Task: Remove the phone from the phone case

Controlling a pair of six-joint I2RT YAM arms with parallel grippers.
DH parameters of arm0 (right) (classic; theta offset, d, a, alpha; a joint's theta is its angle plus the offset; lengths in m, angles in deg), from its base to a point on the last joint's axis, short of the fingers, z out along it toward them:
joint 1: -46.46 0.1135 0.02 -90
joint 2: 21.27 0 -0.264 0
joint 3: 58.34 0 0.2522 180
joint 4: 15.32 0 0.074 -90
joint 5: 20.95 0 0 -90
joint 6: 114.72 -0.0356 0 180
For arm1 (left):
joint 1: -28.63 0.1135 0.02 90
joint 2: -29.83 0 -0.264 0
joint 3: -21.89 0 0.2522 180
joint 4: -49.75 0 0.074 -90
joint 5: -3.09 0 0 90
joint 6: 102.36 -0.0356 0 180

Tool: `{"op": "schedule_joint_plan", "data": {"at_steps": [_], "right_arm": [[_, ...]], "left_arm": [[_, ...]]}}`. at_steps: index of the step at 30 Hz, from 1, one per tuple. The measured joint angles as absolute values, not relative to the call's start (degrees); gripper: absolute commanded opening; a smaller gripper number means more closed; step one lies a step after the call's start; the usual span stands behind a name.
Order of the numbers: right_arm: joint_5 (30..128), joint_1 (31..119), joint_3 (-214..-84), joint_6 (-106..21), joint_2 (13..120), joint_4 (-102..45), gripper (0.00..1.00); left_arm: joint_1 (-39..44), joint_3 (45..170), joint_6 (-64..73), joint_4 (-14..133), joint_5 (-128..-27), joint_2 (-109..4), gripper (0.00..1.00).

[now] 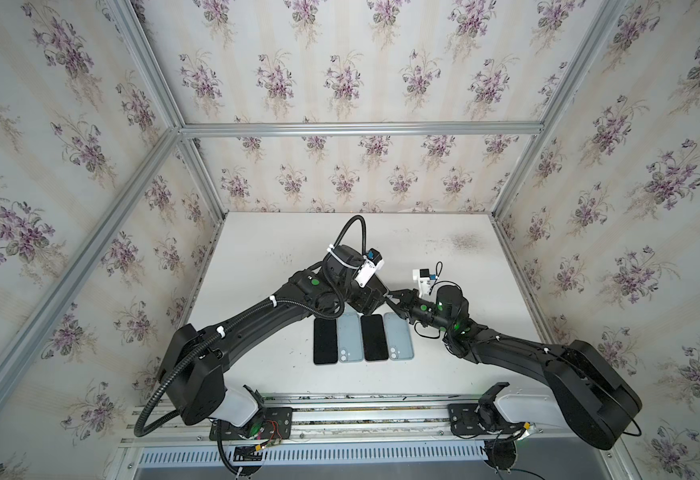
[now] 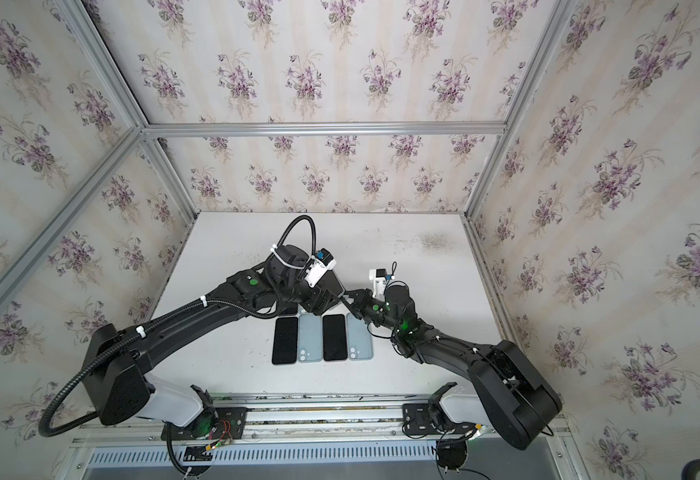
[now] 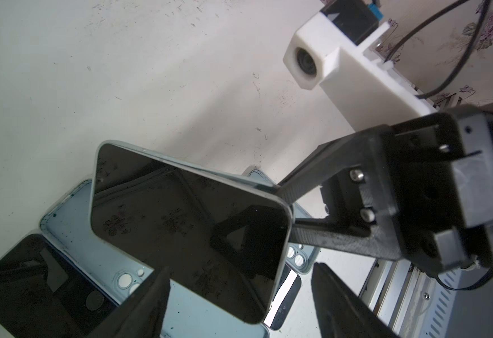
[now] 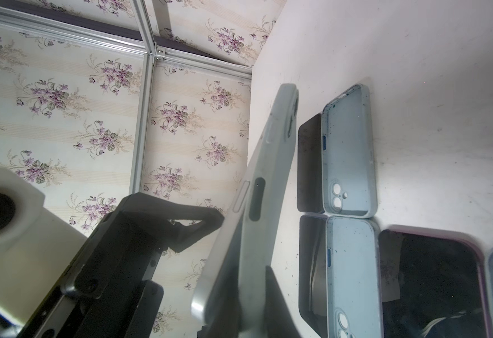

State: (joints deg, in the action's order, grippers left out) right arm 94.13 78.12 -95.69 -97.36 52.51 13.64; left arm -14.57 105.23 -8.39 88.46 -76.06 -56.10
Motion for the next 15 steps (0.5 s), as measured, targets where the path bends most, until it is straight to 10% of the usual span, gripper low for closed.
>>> {"op": "schedule_joint_plan", "data": {"at_steps": [15], "right_arm": [[93.5,78.0,-95.7,-98.3,52.4,11.5,0.00]], "left_arm": [[-16.9,108.7,-8.4,90.1,-83.4,-61.0,0.63]]}}
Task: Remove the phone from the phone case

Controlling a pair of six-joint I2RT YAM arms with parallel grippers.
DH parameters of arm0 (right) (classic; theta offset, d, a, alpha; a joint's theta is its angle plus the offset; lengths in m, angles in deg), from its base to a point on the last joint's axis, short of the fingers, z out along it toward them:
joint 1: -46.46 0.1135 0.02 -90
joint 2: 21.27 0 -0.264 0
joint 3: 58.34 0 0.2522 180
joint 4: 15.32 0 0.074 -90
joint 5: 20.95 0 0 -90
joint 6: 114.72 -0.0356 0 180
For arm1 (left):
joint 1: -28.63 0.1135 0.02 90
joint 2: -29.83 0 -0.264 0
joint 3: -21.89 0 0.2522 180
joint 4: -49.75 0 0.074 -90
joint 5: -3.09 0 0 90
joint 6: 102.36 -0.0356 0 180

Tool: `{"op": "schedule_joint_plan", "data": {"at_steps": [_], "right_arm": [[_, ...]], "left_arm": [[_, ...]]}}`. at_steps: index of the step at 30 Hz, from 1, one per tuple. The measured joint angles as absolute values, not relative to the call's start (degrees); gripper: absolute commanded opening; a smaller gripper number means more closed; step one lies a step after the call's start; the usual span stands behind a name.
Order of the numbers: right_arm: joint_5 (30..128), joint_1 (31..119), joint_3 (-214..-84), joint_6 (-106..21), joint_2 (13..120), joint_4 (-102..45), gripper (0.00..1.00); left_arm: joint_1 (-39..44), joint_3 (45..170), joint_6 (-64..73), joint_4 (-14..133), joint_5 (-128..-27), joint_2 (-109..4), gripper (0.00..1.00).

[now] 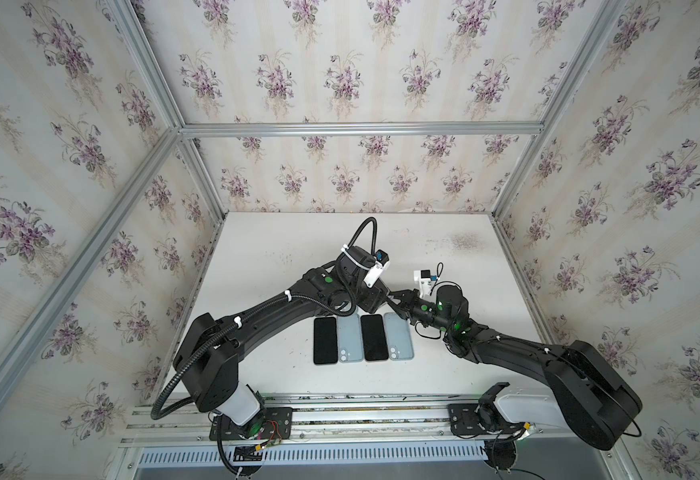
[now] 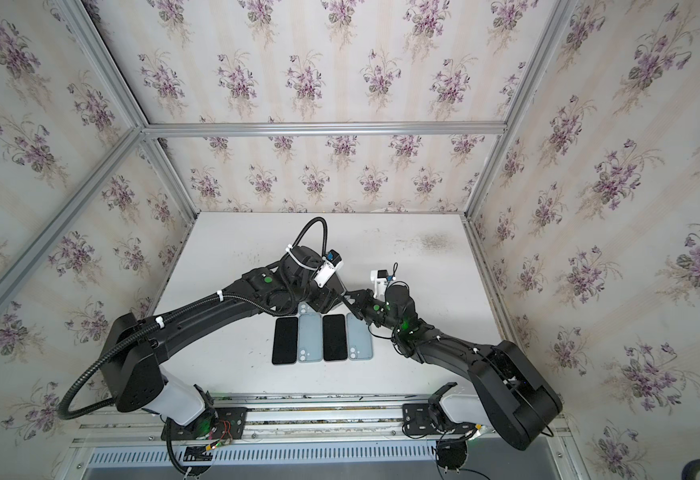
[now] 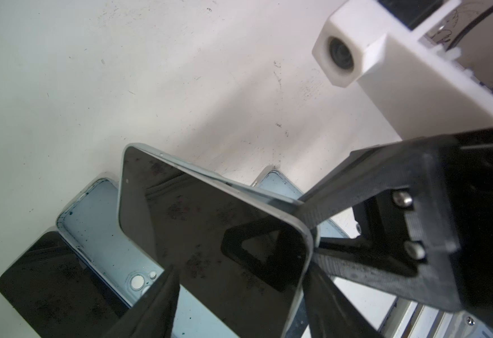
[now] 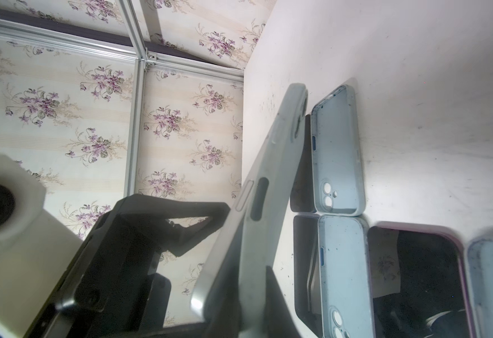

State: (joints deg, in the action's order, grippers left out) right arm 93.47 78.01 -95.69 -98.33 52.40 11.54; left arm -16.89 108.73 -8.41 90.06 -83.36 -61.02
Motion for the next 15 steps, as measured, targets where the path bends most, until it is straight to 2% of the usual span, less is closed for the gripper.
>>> {"op": "schedule_joint_plan", "data": {"at_steps": [15], "right_arm": [[93.0,78.1,-95.7,-98.4,52.4,11.2,0.00]], "left_arm": [[-17.4,109.9,-8.2,91.3,-87.8,-62.1,0.38]]}}
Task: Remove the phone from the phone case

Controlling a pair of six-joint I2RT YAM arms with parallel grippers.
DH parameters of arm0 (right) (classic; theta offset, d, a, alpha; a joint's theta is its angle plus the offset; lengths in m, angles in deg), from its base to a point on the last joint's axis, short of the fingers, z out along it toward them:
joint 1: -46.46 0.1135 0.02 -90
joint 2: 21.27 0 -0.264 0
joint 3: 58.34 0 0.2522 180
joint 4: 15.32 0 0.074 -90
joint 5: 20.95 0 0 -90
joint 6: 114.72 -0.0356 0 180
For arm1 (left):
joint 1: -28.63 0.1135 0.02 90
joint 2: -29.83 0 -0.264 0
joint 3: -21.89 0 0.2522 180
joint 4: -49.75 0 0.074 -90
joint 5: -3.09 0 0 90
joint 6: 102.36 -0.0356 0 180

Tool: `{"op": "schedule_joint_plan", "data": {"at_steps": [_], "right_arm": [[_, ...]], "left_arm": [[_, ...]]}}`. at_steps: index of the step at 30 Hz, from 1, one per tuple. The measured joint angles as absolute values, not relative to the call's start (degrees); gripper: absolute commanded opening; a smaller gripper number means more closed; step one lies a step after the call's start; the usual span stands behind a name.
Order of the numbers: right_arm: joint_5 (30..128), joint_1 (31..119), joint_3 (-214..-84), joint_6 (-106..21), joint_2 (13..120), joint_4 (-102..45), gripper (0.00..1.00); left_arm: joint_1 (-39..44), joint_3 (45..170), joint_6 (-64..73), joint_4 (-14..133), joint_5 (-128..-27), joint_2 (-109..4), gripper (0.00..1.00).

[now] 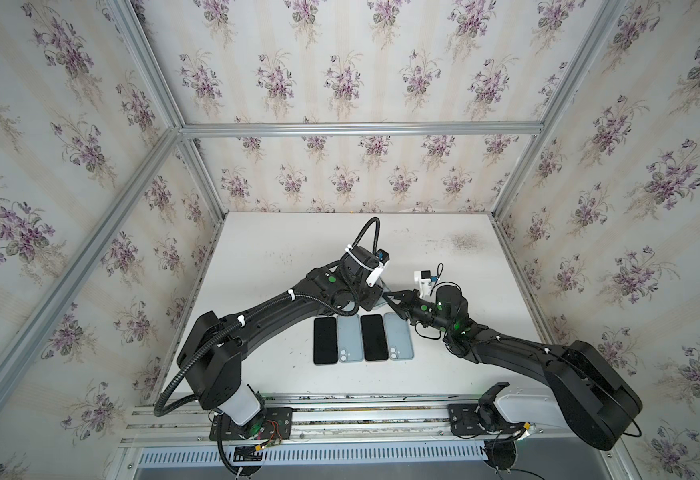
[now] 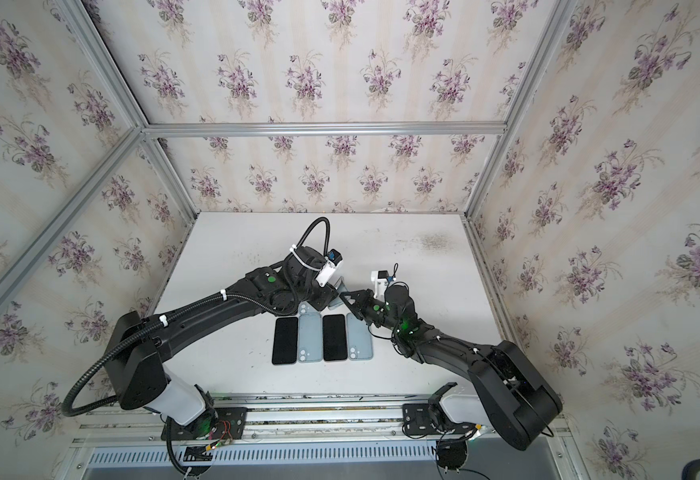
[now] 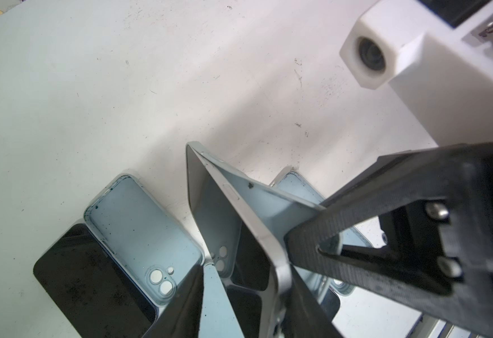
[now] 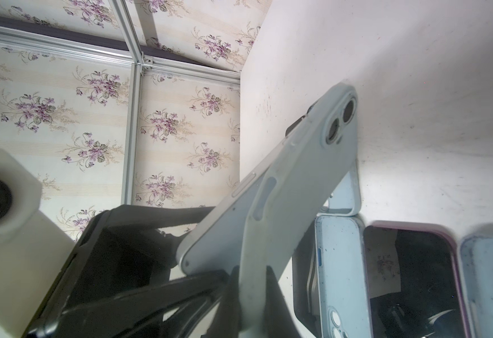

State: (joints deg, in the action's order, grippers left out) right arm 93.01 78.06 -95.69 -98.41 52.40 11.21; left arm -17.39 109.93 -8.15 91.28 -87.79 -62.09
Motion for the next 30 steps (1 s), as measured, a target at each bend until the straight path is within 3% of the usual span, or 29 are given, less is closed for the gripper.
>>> {"op": "schedule_joint_plan", "data": {"at_steps": [5,13,30], "right_arm": [[93.3,78.1,-95.7,-98.4,52.3,11.2,0.00],[94.1,78.1,-97.2,-96.5,49.3,6.4,0.00],[95.8,77.9,-109.3,-77.6,44.1,-25.1,0.00]], "left_arm": [[-17.4,110.5,-7.6,91.3,-87.6,-62.7,0.23],[-17.0,111.5,-5.8,92.4,-88.3,-62.4,0.10],[-14.3,112.4,-1.2,97.2,-90.2,-58.0,0.04]]}}
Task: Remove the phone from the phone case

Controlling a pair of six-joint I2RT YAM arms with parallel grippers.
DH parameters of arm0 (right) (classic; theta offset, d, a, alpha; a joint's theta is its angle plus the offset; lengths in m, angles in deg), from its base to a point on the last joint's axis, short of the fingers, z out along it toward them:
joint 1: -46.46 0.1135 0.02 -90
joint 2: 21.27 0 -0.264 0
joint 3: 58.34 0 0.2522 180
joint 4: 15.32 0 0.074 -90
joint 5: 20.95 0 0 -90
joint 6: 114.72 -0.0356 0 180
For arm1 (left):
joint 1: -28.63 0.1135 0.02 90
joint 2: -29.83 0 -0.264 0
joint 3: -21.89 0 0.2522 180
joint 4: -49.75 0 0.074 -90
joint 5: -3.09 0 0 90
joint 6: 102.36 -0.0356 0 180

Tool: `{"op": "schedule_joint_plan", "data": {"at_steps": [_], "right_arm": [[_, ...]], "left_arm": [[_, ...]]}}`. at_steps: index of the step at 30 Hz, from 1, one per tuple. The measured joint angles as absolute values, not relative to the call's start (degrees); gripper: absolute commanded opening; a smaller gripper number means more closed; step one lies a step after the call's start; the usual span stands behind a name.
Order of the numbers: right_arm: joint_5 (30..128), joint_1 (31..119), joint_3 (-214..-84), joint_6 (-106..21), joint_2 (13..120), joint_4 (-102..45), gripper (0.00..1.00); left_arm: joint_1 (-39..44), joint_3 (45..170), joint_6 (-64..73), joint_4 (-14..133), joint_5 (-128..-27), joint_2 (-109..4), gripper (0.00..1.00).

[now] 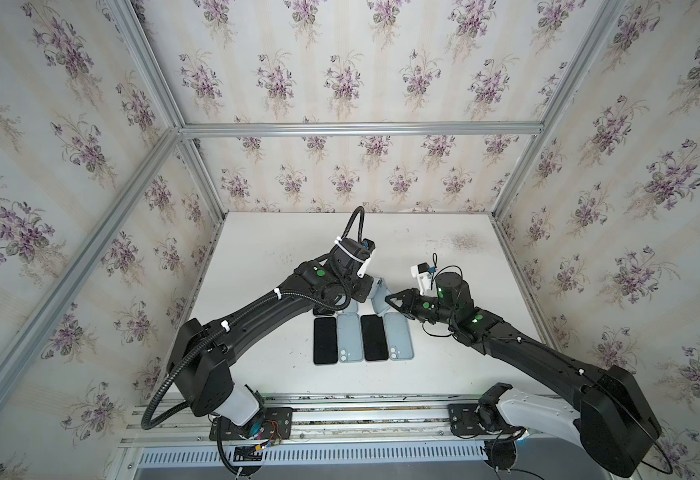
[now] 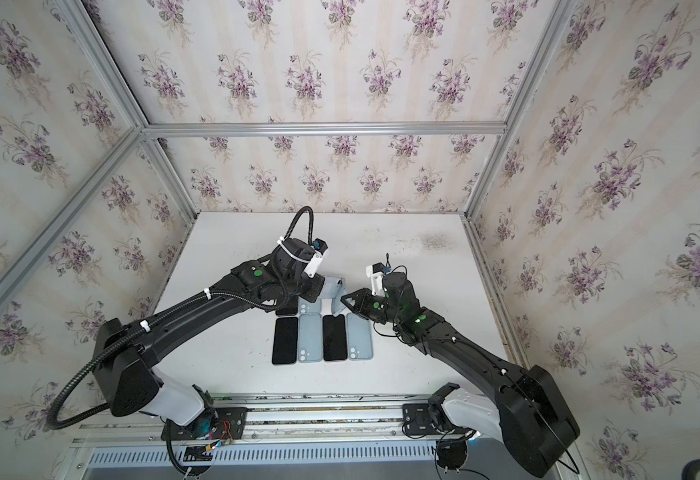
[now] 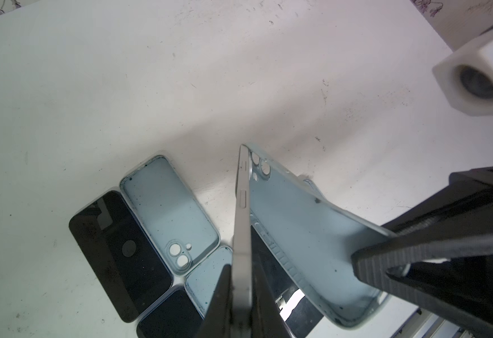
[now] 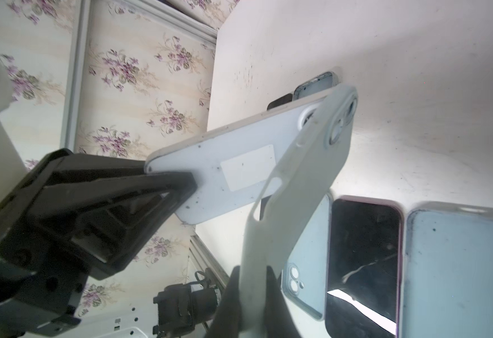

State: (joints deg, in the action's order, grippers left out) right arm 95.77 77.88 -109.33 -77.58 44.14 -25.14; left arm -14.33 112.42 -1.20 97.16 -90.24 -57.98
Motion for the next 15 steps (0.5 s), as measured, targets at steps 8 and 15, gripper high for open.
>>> {"op": "schedule_joint_plan", "data": {"at_steps": [8,15], "right_arm": [[94.7,77.8,-120.6,-60.7,46.4,-46.1,0.00],[94.5,77.8,-128.2,-46.0,52.8,-57.7,0.00]], "left_arm": [[-12.4,112.0,-1.1,99.9,-90.5,-55.0,0.02],[-11.1,111.5,-1.3,102.9,-91.2,-52.9,0.02]]}}
